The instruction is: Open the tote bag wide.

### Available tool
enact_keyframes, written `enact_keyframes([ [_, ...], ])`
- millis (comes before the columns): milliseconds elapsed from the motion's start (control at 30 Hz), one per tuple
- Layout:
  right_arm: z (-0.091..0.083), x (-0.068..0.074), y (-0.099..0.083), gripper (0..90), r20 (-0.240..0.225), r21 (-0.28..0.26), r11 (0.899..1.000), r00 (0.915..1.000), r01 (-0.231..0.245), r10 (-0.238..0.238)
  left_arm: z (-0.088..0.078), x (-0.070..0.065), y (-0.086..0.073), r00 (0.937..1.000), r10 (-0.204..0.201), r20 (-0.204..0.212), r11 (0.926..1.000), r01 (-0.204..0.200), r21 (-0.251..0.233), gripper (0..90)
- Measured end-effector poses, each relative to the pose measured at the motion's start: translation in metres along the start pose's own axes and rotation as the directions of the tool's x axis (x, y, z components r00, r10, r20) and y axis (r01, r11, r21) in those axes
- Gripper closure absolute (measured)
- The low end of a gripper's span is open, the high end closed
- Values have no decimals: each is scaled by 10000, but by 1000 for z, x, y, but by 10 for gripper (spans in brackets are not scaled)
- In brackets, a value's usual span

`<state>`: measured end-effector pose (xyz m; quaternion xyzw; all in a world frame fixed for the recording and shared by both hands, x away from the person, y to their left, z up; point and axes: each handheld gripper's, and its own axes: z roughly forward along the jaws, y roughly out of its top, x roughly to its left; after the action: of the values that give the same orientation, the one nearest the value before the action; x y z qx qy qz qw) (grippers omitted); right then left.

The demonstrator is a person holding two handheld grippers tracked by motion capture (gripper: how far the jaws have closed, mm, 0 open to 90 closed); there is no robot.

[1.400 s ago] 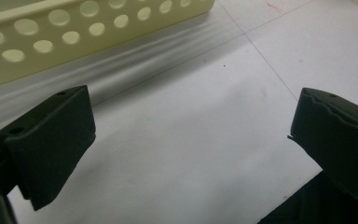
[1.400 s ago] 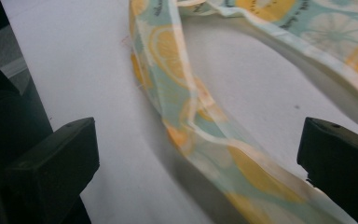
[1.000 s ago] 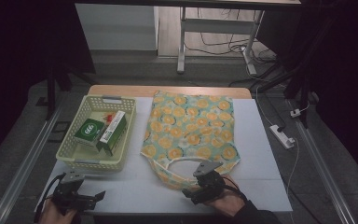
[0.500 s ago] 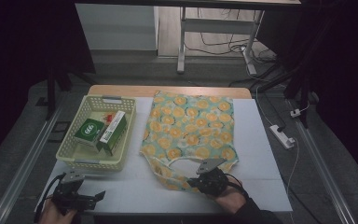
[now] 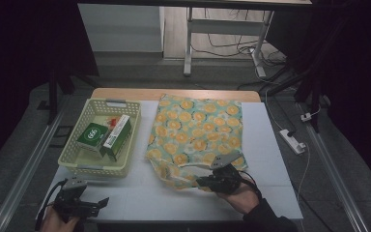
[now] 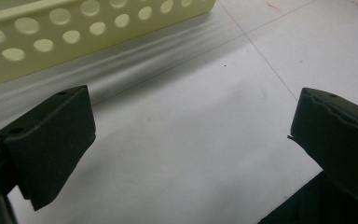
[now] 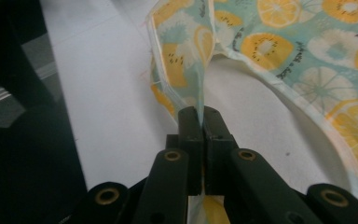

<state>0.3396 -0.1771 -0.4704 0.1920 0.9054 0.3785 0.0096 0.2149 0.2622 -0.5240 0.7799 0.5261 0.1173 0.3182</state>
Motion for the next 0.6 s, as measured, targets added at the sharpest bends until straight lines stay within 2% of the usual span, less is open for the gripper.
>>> enact_keyframes([
  [200, -1, -1, 1, 830, -36, -78, 9999, 10000, -89, 88, 0, 0, 0, 10000, -5, 4, 10000, 5, 4, 3],
  [233, -1, -1, 1, 833, -82, -85, 9999, 9999, -112, 111, 0, 0, 0, 10000, -12, 8, 10000, 12, 3, 4],
  [267, 0, 0, 1, 888, -162, -32, 10000, 9999, -42, 41, 0, 0, 0, 10000, -14, 31, 10000, 14, 3, 3],
  [367, 2, 1, 1, 889, -172, 179, 9998, 9998, 38, -35, 0, 0, 0, 10000, -15, 34, 10000, 15, 2, 3],
  [467, 3, 3, 2, 891, -114, 159, 9998, 9999, 131, -130, 0, 0, 0, 10000, -4, 32, 10000, 4, 3, 4],
  [600, -3, -3, 8, 892, 217, -20, 10000, 9997, 54, -54, 0, 0, 0, 10000, -12, 49, 10000, 12, -3, 4],
])
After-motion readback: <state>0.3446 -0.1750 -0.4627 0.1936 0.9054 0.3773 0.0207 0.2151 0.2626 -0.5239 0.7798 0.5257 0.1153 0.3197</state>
